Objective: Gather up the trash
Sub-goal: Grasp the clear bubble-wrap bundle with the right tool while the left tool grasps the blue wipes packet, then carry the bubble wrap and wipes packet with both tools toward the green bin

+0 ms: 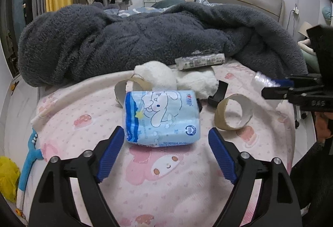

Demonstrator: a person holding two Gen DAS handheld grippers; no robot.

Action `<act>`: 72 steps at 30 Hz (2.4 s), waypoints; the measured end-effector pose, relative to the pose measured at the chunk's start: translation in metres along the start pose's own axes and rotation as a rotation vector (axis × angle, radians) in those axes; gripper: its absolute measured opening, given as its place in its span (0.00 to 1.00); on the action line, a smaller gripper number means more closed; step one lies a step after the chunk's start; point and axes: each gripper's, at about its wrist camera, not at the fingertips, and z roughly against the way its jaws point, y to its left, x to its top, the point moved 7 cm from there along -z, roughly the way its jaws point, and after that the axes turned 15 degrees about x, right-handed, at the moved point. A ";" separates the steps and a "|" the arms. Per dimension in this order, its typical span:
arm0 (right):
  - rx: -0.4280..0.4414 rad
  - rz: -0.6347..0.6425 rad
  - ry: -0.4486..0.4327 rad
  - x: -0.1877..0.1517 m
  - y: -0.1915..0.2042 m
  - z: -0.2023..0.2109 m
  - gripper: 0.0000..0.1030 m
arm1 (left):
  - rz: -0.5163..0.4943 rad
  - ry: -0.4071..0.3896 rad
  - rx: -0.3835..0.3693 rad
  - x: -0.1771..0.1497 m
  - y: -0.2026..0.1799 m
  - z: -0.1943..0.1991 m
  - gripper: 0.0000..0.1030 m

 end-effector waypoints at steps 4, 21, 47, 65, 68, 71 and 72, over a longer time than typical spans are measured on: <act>0.026 0.010 -0.008 0.006 0.011 -0.005 0.34 | 0.008 0.002 0.002 0.002 0.000 -0.004 0.76; 0.065 0.040 -0.066 0.026 0.050 -0.009 0.34 | 0.035 -0.001 -0.031 -0.002 0.008 0.011 0.70; 0.096 0.072 -0.079 0.042 0.088 -0.013 0.34 | 0.099 -0.021 0.034 -0.003 0.039 0.032 0.69; 0.214 0.183 -0.041 0.059 0.200 -0.046 0.34 | 0.256 0.135 0.283 -0.079 0.148 0.047 0.69; 0.235 0.197 -0.026 0.060 0.218 -0.054 0.34 | 0.270 0.178 0.304 -0.094 0.160 0.045 0.69; 0.251 0.213 -0.005 0.060 0.235 -0.065 0.34 | 0.280 0.237 0.325 -0.115 0.175 0.042 0.69; 0.259 0.217 0.001 0.059 0.240 -0.068 0.34 | 0.282 0.249 0.328 -0.119 0.178 0.041 0.69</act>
